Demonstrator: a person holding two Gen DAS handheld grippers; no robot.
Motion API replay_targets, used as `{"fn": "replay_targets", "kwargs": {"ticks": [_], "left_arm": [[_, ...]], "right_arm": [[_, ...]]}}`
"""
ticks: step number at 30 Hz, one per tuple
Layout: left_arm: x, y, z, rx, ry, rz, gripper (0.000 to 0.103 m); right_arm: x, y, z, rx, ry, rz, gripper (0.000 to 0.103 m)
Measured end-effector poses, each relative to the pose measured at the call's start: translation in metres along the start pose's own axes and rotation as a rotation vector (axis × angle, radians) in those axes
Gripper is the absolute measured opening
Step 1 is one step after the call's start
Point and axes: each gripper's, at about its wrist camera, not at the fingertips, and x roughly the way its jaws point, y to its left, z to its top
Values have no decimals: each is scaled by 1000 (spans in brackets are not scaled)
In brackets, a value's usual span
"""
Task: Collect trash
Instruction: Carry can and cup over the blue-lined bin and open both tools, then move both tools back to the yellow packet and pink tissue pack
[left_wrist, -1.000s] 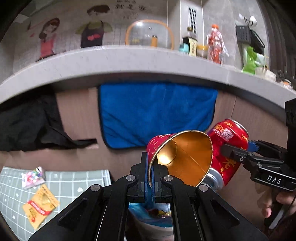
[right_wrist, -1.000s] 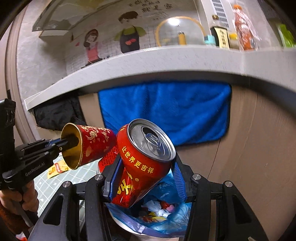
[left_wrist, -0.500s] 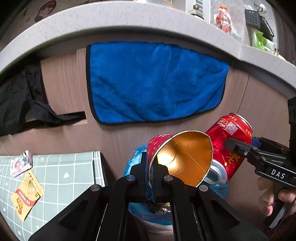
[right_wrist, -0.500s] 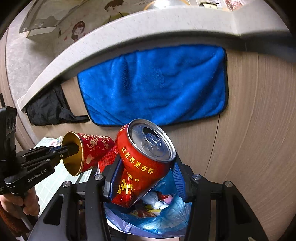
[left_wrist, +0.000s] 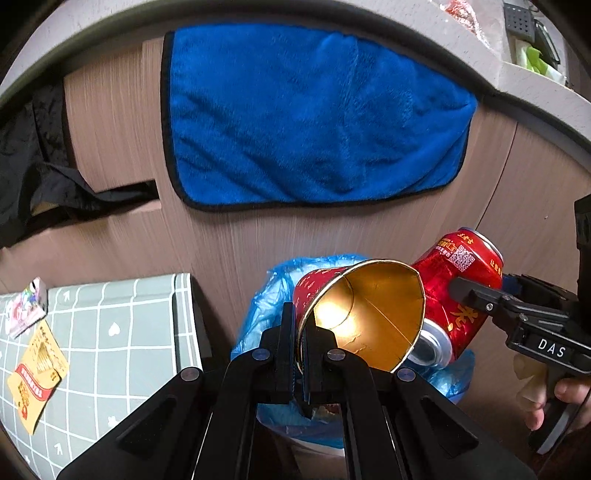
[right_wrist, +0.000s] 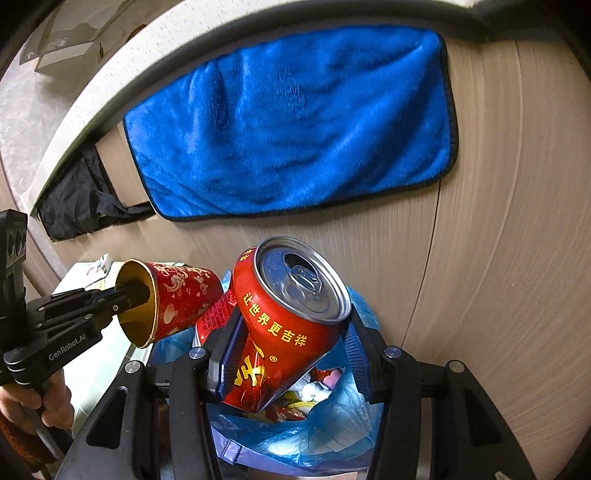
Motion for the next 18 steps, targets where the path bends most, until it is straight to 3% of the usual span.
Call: {"fn": "replay_targets", "kwargs": {"ticks": [6, 8, 10, 11, 18], "left_arm": [[15, 17, -1, -80, 69, -74, 11], [13, 23, -2, -113, 71, -90, 20], [9, 30, -3, -142, 58, -117, 40], [7, 32, -3, -150, 55, -125, 43], [-22, 54, -7, -163, 10, -125, 44]], "right_arm": [[16, -3, -5, 29, 48, 4, 48], [19, -5, -8, 42, 56, 3, 52], [19, -6, -10, 55, 61, -1, 55], [19, -7, -11, 59, 65, 0, 59], [5, 0, -11, 65, 53, 1, 62]]}}
